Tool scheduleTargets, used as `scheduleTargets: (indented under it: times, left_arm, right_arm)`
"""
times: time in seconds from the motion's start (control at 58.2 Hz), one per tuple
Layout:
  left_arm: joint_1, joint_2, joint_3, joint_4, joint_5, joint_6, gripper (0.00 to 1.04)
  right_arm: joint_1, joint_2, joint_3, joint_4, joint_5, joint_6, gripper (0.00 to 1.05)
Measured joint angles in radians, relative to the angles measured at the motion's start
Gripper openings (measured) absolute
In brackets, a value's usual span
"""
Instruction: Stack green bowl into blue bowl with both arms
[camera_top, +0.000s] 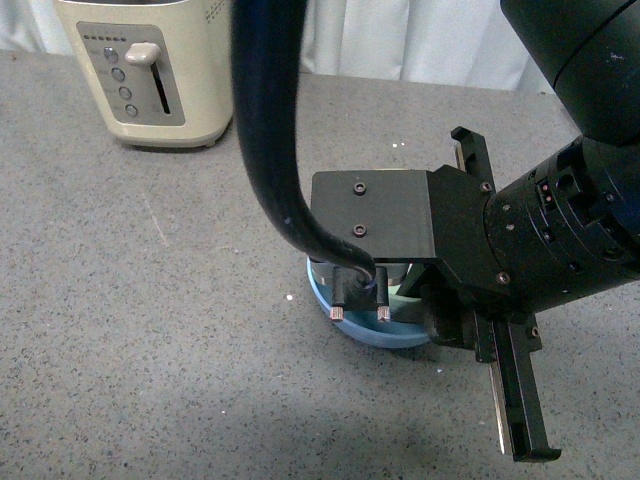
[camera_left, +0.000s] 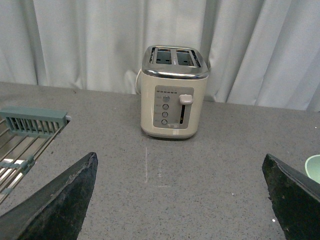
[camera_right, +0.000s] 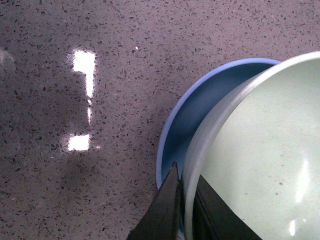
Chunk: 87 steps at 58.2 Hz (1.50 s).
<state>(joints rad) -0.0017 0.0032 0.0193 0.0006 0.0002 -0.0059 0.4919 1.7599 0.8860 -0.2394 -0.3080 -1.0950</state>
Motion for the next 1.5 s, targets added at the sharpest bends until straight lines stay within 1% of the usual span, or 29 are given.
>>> scheduleTargets:
  times: [0.034, 0.223, 0.241, 0.361, 0.413, 0.447, 0.516, 0.619, 0.67, 0.705, 0.756, 0.774, 0.808, 0.859, 0.98, 1.031, 1.066, 1.117, 1.186, 1.255, 1.306, 1.358, 1.41, 1.427, 1.478, 1.495]
  left_arm:
    - [0.000, 0.000, 0.000, 0.000, 0.000, 0.000, 0.98]
    - [0.000, 0.000, 0.000, 0.000, 0.000, 0.000, 0.98]
    - [0.000, 0.000, 0.000, 0.000, 0.000, 0.000, 0.98]
    - [0.000, 0.000, 0.000, 0.000, 0.000, 0.000, 0.98]
    - [0.000, 0.000, 0.000, 0.000, 0.000, 0.000, 0.98]
    - [0.000, 0.000, 0.000, 0.000, 0.000, 0.000, 0.98]
    - [0.000, 0.000, 0.000, 0.000, 0.000, 0.000, 0.98]
    - [0.000, 0.000, 0.000, 0.000, 0.000, 0.000, 0.98]
    - [0.000, 0.000, 0.000, 0.000, 0.000, 0.000, 0.98]
    - [0.000, 0.000, 0.000, 0.000, 0.000, 0.000, 0.98]
    - [0.000, 0.000, 0.000, 0.000, 0.000, 0.000, 0.98]
    - [0.000, 0.000, 0.000, 0.000, 0.000, 0.000, 0.98]
    - [0.000, 0.000, 0.000, 0.000, 0.000, 0.000, 0.98]
    - [0.000, 0.000, 0.000, 0.000, 0.000, 0.000, 0.98]
    - [0.000, 0.000, 0.000, 0.000, 0.000, 0.000, 0.98]
    - [0.000, 0.000, 0.000, 0.000, 0.000, 0.000, 0.98]
    - [0.000, 0.000, 0.000, 0.000, 0.000, 0.000, 0.98]
    - [0.000, 0.000, 0.000, 0.000, 0.000, 0.000, 0.98]
    - [0.000, 0.000, 0.000, 0.000, 0.000, 0.000, 0.98]
    - [0.000, 0.000, 0.000, 0.000, 0.000, 0.000, 0.98]
    - [0.000, 0.000, 0.000, 0.000, 0.000, 0.000, 0.98]
    - [0.000, 0.000, 0.000, 0.000, 0.000, 0.000, 0.98]
    - [0.000, 0.000, 0.000, 0.000, 0.000, 0.000, 0.98]
    - [0.000, 0.000, 0.000, 0.000, 0.000, 0.000, 0.98]
    - [0.000, 0.000, 0.000, 0.000, 0.000, 0.000, 0.98]
    - [0.000, 0.000, 0.000, 0.000, 0.000, 0.001, 0.98]
  right_arm:
    - [0.000, 0.000, 0.000, 0.003, 0.000, 0.000, 0.15]
    - [-0.002, -0.006, 0.000, 0.003, -0.006, 0.016, 0.40]
    - [-0.004, -0.009, 0.000, 0.003, -0.008, 0.023, 0.43]
    - [-0.016, -0.045, 0.000, 0.003, -0.016, 0.060, 0.59]
    - [-0.028, -0.068, 0.000, 0.002, -0.031, 0.098, 0.66]
    - [-0.043, -0.095, -0.001, 0.008, -0.034, 0.138, 0.73]
    - [-0.067, -0.132, -0.010, 0.030, -0.033, 0.210, 0.82]
    - [-0.119, -0.201, -0.045, 0.084, -0.004, 0.341, 0.97]
    - [-0.142, -0.232, -0.064, 0.095, 0.019, 0.419, 0.97]
    - [-0.165, -0.269, -0.090, 0.108, 0.053, 0.487, 0.95]
    - [-0.200, -0.334, -0.139, 0.126, 0.089, 0.581, 0.96]
    - [-0.206, -0.346, -0.149, 0.128, 0.093, 0.588, 0.96]
    - [-0.235, -0.411, -0.196, 0.137, 0.112, 0.668, 0.96]
    - [-0.256, -0.467, -0.238, 0.156, 0.141, 0.714, 0.96]
    - [-0.313, -0.621, -0.358, 0.231, 0.297, 0.855, 0.96]
    - [-0.335, -0.676, -0.400, 0.227, 0.344, 0.902, 0.96]
    - [-0.356, -0.745, -0.452, 0.192, 0.406, 0.985, 0.96]
    - [-0.360, -0.821, -0.516, 0.179, 0.475, 1.056, 0.96]
    - [-0.359, -0.909, -0.578, 0.174, 0.536, 1.113, 0.96]
    - [-0.348, -1.044, -0.640, 0.091, 0.609, 1.203, 0.96]
    - [-0.324, -1.143, -0.686, 0.041, 0.654, 1.232, 0.96]
    - [-0.298, -1.223, -0.724, 0.025, 0.674, 1.237, 0.96]
    - [-0.277, -1.313, -0.756, 0.024, 0.667, 1.236, 0.95]
    - [-0.282, -1.355, -0.778, 0.071, 0.638, 1.223, 0.93]
    - [-0.309, -1.468, -0.858, 0.277, 0.512, 1.171, 0.83]
    - [-0.317, -1.495, -0.874, 0.330, 0.486, 1.161, 0.79]
